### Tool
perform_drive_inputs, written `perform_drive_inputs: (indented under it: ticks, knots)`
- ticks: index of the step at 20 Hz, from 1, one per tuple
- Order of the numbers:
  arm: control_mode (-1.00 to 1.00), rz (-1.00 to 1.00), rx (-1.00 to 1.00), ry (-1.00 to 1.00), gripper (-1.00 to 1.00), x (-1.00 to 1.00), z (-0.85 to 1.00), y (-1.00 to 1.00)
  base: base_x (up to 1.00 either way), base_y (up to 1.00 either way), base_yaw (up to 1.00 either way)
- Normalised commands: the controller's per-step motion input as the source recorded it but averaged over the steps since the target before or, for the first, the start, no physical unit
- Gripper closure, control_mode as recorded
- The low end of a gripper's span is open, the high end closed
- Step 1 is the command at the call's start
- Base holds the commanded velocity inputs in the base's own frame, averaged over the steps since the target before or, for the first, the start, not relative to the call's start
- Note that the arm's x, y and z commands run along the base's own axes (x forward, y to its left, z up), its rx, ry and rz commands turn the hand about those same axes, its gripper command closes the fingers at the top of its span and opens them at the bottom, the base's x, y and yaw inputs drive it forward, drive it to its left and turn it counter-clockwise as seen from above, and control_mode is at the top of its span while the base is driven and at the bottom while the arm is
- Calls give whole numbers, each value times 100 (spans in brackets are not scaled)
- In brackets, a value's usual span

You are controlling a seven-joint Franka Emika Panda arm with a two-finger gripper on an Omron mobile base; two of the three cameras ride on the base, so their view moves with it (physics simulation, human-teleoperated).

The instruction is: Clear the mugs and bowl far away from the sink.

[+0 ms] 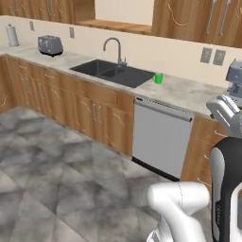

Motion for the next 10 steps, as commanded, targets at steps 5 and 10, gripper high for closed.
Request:
perform_drive_inputs:
  ticks: [5,10]
  knots:
    - [100,0,0,0,-100,0,0,0,69,47,-49]
    - [100,0,0,0,-100,0,0,0,90,94,-34]
